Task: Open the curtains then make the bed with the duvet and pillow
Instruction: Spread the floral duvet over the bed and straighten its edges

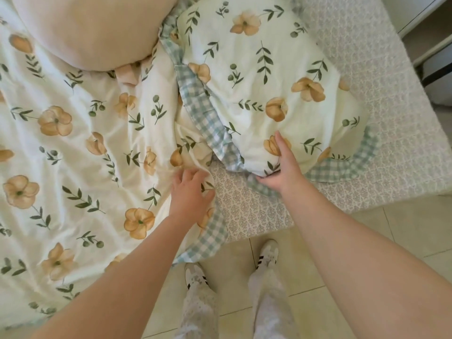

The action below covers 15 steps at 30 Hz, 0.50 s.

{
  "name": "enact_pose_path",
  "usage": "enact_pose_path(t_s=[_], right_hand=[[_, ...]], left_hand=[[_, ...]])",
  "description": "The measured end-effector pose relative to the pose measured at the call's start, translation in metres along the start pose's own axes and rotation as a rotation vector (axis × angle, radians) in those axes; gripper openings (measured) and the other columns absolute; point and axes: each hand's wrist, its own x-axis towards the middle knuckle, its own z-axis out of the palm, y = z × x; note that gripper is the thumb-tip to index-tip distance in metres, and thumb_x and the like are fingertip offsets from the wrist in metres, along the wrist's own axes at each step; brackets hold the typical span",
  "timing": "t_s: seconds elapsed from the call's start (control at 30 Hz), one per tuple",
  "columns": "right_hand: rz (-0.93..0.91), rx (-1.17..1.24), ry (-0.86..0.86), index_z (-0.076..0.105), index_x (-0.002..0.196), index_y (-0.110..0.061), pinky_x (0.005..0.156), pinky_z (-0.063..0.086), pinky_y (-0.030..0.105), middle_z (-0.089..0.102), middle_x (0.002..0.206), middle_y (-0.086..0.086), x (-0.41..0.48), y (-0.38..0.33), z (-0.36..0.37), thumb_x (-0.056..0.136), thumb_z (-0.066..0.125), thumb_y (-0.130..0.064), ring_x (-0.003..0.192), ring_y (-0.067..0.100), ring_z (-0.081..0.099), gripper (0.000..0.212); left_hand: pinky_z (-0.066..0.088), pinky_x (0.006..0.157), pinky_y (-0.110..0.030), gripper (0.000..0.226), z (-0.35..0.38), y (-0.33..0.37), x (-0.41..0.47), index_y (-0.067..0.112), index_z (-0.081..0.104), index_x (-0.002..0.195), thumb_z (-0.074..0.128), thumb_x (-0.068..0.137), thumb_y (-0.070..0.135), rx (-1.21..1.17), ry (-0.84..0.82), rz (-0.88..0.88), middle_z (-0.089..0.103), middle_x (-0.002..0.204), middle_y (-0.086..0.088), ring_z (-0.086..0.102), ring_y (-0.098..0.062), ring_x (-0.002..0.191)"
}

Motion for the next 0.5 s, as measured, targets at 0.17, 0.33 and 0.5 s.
enact_pose_path(t_s=[0.17, 0.33, 0.5], right_hand=[[0.06, 0.096, -0.127, 0.067, 0.116, -0.016, 0.086, 0.053, 0.056, 0.073, 0.109, 0.013, 0.015, -0.017, -0.002, 0.077, 0.077, -0.032, 0.101, 0.036, 0.069, 0.043], [0.091, 0.059, -0.233, 0.067, 0.118, -0.015, 0.089, 0.054, 0.051, 0.071, 0.114, 0.012, 0.011, -0.054, -0.009, 0.08, 0.073, -0.029, 0.104, 0.033, 0.068, 0.041], [0.094, -0.016, -0.335, 0.065, 0.122, -0.015, 0.099, 0.046, 0.055, 0.068, 0.121, 0.012, -0.004, -0.108, -0.025, 0.08, 0.074, -0.023, 0.116, 0.034, 0.061, 0.044]], left_hand=[[0.043, 0.09, -0.027, 0.041, -0.009, 0.049, 0.032, 0.02, 0.057, 0.124, 0.054, 0.092, 0.046, -0.235, 0.083, 0.026, 0.06, 0.115, 0.005, 0.05, -0.011, 0.109], [0.054, 0.09, -0.04, 0.054, -0.03, 0.123, 0.086, 0.015, 0.058, 0.12, 0.059, 0.086, 0.057, -1.105, -0.057, -0.531, 0.066, 0.112, -0.005, 0.065, -0.021, 0.101], [0.057, 0.087, -0.039, 0.075, -0.051, 0.18, 0.126, 0.012, 0.057, 0.123, 0.074, 0.07, 0.061, -1.403, -0.003, -0.698, 0.067, 0.113, -0.009, 0.067, -0.026, 0.099]])
